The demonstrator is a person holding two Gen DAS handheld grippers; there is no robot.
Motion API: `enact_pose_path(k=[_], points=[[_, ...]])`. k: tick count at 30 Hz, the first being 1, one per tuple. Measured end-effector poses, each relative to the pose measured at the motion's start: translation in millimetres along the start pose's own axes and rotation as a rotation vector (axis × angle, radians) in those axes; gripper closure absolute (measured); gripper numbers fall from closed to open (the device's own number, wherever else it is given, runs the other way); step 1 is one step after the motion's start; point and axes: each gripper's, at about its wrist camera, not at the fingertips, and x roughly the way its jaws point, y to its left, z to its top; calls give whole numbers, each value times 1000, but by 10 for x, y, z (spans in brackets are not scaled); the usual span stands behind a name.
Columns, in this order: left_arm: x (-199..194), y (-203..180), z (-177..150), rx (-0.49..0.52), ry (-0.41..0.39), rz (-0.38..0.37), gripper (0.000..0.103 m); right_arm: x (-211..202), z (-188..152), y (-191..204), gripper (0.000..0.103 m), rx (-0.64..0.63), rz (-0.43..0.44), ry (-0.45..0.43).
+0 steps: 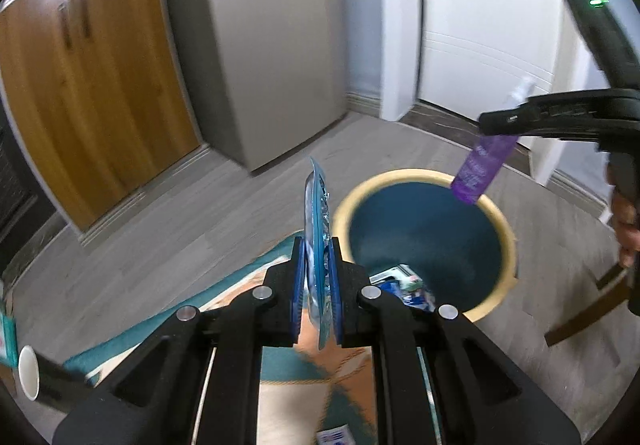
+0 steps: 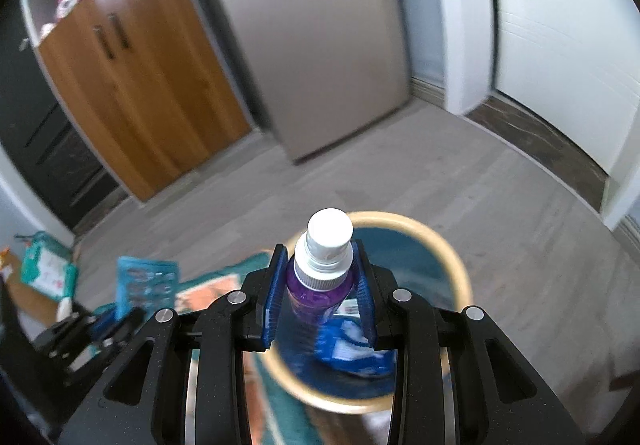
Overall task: Collect trash
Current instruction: 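Carry the spray bottle and blister pack over the bin and release both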
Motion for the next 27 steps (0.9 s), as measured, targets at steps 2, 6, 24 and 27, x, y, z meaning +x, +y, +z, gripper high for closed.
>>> enact_pose_path(k=[2, 6, 24, 27], points=[[76, -91, 26, 10, 4, -38, 92, 93, -33, -124, 69, 22, -21, 23], [275, -293, 57, 38, 25, -77, 92, 265, -136, -303, 69, 54, -48, 80], [619, -648, 106, 36, -12, -159, 57, 555, -252, -306, 69, 0, -69, 159], [606, -602, 98, 17, -15, -151, 46, 574, -248, -304, 69, -4, -79, 161]])
